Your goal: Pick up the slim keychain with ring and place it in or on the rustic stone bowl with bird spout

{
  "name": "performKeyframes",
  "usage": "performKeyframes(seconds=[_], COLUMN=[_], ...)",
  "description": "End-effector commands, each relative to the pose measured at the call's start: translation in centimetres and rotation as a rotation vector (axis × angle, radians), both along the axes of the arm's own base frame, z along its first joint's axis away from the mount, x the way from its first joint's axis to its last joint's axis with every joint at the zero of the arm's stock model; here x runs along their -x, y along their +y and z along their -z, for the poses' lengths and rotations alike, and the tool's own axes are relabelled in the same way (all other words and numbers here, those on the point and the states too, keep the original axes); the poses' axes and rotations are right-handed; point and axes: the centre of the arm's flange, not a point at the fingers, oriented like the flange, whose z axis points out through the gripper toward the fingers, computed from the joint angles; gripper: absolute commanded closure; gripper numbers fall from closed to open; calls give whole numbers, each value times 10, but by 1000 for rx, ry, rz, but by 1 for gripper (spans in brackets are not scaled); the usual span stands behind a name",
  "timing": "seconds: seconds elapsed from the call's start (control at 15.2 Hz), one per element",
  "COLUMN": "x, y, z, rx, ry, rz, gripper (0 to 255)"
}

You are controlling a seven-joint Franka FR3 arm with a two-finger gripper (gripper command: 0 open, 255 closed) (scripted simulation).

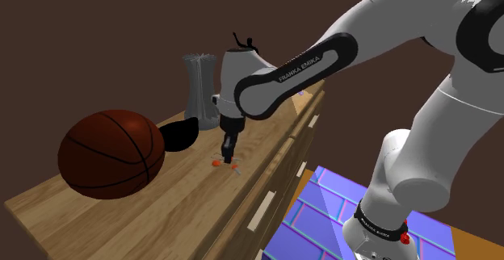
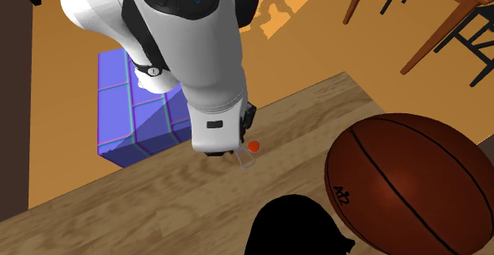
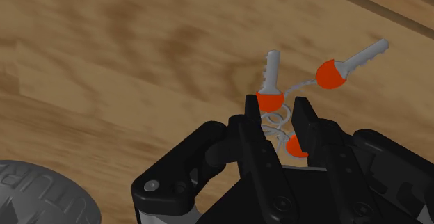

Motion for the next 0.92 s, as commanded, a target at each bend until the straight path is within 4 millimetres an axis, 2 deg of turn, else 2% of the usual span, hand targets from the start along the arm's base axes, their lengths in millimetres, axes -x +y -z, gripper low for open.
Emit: performKeyframes(seconds=[0.0,0.86], x=[0,0], y=[0,0], z=[-11,-80], rx=[0,0], ry=[0,0], rz=[0,0], gripper=[255,255])
